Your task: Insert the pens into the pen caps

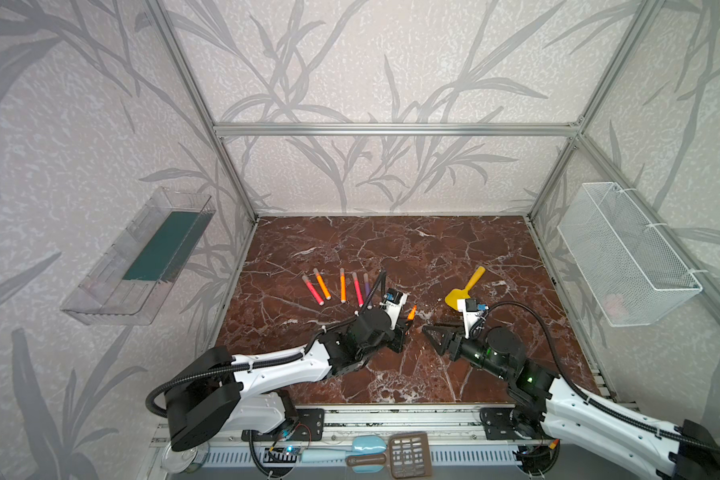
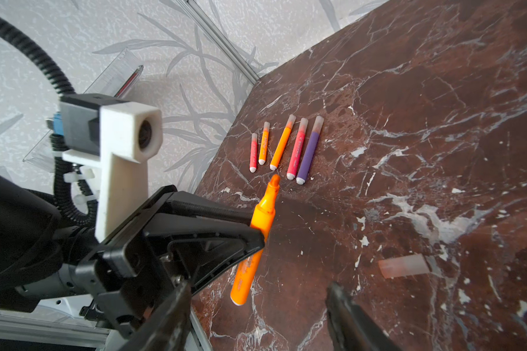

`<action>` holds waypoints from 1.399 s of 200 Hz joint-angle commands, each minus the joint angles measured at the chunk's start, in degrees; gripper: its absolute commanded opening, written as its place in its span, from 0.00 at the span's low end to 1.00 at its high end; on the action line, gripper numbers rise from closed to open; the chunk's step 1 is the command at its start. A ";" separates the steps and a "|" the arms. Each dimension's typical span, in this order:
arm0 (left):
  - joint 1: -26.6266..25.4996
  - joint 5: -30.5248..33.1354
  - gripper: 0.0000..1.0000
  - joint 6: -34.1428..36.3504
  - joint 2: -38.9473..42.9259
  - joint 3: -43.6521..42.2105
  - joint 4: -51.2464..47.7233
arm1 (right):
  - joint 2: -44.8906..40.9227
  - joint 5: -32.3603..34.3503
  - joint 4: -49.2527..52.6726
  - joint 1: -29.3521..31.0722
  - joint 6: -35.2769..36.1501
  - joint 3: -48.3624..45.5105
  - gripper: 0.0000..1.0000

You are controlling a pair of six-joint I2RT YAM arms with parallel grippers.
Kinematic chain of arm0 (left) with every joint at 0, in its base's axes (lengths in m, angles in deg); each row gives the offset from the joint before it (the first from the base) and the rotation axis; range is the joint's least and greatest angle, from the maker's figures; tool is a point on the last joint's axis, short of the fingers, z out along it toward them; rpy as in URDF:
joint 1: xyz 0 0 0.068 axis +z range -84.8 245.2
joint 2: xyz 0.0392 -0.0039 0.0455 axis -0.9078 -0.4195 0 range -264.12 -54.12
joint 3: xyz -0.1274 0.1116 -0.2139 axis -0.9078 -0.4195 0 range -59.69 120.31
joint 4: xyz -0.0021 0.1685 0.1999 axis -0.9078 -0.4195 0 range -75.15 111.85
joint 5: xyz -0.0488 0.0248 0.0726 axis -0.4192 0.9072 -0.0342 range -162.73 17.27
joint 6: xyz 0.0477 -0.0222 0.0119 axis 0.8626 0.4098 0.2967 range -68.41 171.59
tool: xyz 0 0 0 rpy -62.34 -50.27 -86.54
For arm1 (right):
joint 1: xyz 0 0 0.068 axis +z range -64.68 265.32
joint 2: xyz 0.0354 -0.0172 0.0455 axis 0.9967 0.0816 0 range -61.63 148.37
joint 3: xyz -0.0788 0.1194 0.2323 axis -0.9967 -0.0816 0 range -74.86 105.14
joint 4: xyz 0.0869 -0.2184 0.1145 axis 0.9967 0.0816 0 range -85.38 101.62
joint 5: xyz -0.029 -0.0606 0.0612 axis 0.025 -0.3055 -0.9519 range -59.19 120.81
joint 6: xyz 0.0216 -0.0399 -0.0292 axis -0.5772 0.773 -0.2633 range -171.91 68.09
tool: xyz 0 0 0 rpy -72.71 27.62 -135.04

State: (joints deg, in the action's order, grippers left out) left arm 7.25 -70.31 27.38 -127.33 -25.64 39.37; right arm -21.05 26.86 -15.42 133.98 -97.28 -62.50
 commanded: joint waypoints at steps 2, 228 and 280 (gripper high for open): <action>0.03 -2.81 0.00 2.58 0.88 -0.96 5.70 | 2.70 -0.40 -3.58 0.37 -0.78 2.37 0.68; -0.58 -9.14 0.00 5.38 -0.23 -3.24 10.70 | 6.41 9.60 -10.19 0.38 -6.29 2.84 0.56; -0.58 -7.69 0.00 5.84 -0.26 -2.63 9.72 | 11.80 3.90 -10.58 0.40 -7.54 5.94 0.48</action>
State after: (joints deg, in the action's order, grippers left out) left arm 6.79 -78.64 31.60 -127.92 -28.35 49.27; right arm -10.82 33.70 -24.25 134.44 -104.42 -59.40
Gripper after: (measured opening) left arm 0.137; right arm 0.503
